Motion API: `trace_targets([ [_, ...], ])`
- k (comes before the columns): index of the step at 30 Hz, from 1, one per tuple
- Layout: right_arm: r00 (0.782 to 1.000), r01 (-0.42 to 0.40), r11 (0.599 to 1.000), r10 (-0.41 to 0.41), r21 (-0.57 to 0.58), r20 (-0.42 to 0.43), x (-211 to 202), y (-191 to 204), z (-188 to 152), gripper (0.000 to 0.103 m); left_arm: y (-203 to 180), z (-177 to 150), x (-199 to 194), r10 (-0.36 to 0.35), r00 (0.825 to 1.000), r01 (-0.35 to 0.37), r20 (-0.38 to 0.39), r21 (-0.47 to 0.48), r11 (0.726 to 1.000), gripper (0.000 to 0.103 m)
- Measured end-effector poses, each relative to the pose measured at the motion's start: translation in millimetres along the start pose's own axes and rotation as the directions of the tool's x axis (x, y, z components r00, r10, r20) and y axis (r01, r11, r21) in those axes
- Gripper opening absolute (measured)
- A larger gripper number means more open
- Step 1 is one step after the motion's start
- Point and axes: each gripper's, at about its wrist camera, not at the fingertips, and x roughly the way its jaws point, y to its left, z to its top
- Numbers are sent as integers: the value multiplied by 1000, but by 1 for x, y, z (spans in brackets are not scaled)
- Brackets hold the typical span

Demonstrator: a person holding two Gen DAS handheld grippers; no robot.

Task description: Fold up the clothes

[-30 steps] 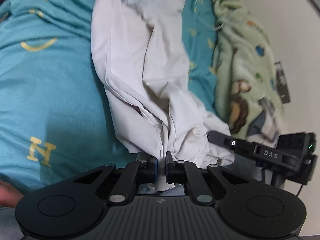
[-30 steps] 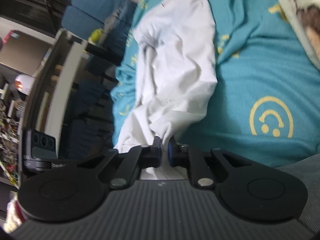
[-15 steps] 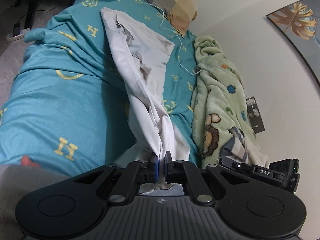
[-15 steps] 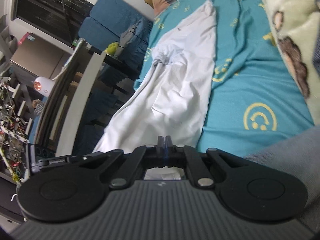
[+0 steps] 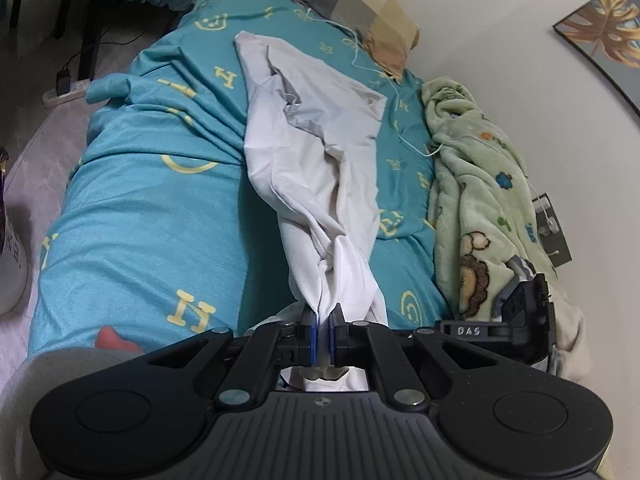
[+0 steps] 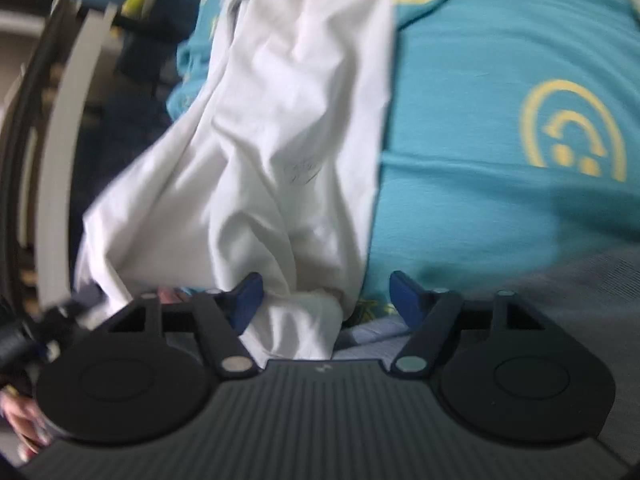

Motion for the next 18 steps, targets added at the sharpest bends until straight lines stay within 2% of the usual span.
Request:
trace_targets([
  [5, 997, 26, 997, -21, 67, -69, 34, 3, 7, 73, 13, 12, 7, -11, 1000, 11, -10, -41, 999, 6],
  [7, 995, 37, 995, -28, 91, -95, 47, 5, 10, 77, 13, 15, 9, -7, 1000, 6, -9, -40, 999, 6],
  [8, 994, 40, 996, -31, 85, -102, 50, 10, 10, 86, 13, 16, 11, 0, 1000, 0, -9, -35, 999, 6],
  [9, 994, 32, 997, -24, 67, -110, 55, 16, 8, 89, 12, 17, 12, 6, 1000, -6, -9, -31, 1000, 6],
  [11, 992, 16, 999, -12, 32, -122, 62, 28, 4, 88, 12, 17, 14, 16, 1000, -17, -11, -26, 1000, 6],
  [13, 995, 14, 1000, -12, 13, -94, 51, 30, 1, 88, 14, 18, 16, 21, 1000, -22, -12, -23, 1000, 6],
  [14, 997, 13, 1000, -12, 3, -81, 45, 31, -1, 81, 14, 18, 17, 24, 1000, -24, -11, -21, 999, 6],
  [15, 998, 12, 1000, -12, -6, -67, 40, 32, -3, 55, 15, 18, 18, 26, 1000, -26, -11, -19, 999, 6],
  [17, 999, 10, 1000, -11, -25, -40, 28, 35, -6, 19, 19, 17, 18, 28, 1000, -29, -8, -24, 999, 6],
  [18, 1000, 10, 999, -10, -35, -26, 22, 36, -8, 17, 20, 16, 18, 25, 1000, -25, -6, -28, 999, 6],
])
